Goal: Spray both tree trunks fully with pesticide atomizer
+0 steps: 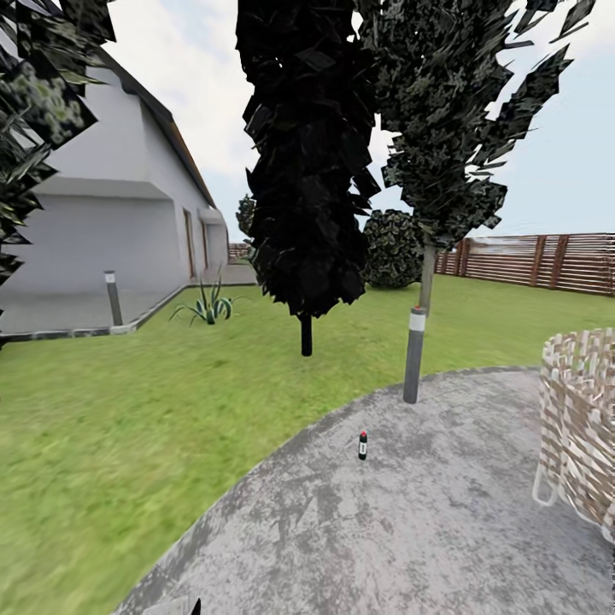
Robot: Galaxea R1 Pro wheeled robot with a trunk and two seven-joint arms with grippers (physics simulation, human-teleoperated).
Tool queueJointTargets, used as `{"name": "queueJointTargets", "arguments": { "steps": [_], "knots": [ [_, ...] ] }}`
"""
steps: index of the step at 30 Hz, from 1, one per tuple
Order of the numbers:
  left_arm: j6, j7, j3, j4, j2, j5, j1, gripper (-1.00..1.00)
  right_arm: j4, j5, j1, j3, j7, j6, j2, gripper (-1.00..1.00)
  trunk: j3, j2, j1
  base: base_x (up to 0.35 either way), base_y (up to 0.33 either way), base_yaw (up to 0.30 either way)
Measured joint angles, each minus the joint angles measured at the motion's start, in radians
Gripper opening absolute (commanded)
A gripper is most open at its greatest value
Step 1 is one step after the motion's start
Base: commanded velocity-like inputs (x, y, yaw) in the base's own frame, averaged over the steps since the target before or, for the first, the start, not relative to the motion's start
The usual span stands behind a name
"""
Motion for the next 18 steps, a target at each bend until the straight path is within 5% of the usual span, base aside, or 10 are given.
{"name": "queueJointTargets", "arguments": {
  "steps": [7, 18],
  "knots": [
    [0.000, 0.000, 0.000, 0.000, 0.000, 0.000, 0.000, 1.00, -0.002, -0.001, 0.000, 0.000, 0.001, 0.001, 0.000, 1.00, 0.005, 0.000, 0.000, 0.330, 0.107, -0.219],
    [0.000, 0.000, -0.001, 0.000, 0.000, 0.000, 0.000, 1.00, 0.003, 0.007, 0.000, 0.002, 0.003, 0.000, 0.000, 1.00, 0.006, 0.000, 0.000, 0.329, 0.139, -0.023]
  ]
}}
